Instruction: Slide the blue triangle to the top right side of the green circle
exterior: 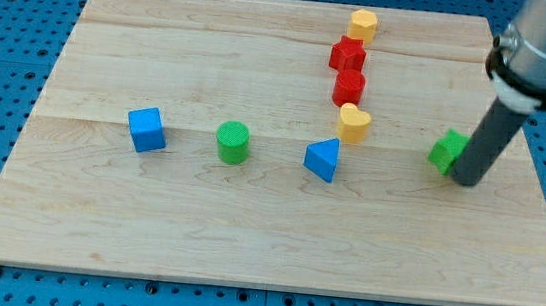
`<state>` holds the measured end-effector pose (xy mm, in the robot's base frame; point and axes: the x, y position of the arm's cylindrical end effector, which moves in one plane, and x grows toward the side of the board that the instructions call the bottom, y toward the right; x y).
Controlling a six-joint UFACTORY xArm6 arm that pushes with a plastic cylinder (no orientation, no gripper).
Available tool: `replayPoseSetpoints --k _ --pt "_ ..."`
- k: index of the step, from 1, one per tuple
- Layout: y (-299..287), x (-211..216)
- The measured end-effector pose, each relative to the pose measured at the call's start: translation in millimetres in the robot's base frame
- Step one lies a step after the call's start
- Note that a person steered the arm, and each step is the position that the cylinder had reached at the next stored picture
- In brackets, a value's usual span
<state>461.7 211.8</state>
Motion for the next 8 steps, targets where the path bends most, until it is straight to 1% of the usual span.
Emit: replayPoseSetpoints --k 1,2,3,4,5,6,7,8 --pt "-2 -6" --pt "-64 47" --pt "-137 25" --pt "-115 -4" --pt "-113 49" --pt "-160 42" --pt "-161 -13" --pt "-141 -25"
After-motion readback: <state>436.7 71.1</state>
